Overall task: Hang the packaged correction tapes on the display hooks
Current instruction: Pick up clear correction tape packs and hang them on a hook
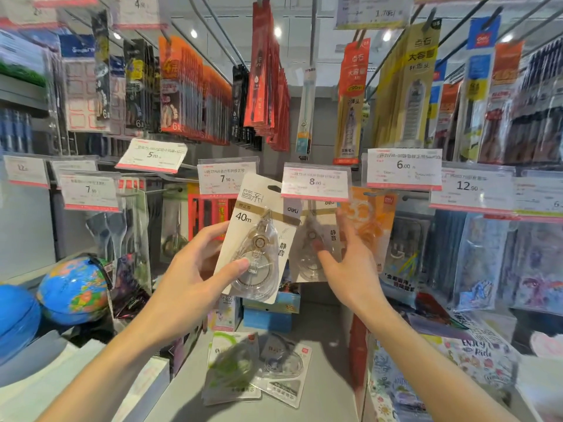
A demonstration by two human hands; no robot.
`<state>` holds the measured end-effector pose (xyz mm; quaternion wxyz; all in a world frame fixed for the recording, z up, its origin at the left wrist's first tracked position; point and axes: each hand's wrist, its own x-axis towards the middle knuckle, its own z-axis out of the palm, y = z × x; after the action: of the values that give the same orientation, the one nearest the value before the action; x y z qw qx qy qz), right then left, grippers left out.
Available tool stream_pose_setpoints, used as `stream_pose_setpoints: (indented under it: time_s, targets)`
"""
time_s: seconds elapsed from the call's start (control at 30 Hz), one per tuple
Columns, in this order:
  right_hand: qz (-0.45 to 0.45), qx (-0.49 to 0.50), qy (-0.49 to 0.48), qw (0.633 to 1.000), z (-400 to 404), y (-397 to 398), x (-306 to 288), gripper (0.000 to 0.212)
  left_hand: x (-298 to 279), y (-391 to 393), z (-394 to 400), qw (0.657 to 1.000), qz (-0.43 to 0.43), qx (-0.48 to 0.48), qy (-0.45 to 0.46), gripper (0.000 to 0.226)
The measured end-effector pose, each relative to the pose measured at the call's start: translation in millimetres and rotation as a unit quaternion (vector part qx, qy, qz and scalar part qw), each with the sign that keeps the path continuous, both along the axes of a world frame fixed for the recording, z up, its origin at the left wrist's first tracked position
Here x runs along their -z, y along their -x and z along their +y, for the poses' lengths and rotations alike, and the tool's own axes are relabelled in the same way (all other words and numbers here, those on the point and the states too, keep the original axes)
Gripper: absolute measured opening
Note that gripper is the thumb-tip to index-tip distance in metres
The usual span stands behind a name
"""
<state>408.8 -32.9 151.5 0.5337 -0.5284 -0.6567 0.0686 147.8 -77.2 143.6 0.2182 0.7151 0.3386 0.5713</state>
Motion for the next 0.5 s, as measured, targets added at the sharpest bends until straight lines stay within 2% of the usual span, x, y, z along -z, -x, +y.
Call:
stream_pose_setpoints:
  time_s: [0.07, 0.2, 0.3, 0.37, 0.5]
  targets:
    - [-0.022, 0.023, 0.016, 0.999, 6.6, 4.9, 2.1, 0.08, 4.6, -2.5, 4.1, 1.0, -0.013, -0.007, 0.001, 0.055]
    - [-0.054, 0.054, 0.053, 0.996, 14.8, 6.4, 0.0, 0.054, 11.4, -6.5, 8.0, 1.0, -0.026, -0.014, 0.004, 0.051]
    - [-0.07, 0.036, 0.055, 0.995, 8.0, 0.9, -6.2, 0.064, 14.3, -9.4, 8.3, 0.999, -0.035, -0.011, 0.004, 0.049]
    - [-0.089, 0.038, 0.039, 0.995, 0.8, -7.0, -8.7, 0.06, 16.4, -12.4, 7.4, 0.999, -0.043, -0.001, 0.012, 0.05]
    - [-0.041, 0.022, 0.026, 0.999, -17.4, -22.4, -6.7, 0.037, 20.6, -21.9, 6.2, 0.998, -0.059, 0.023, 0.026, 0.049]
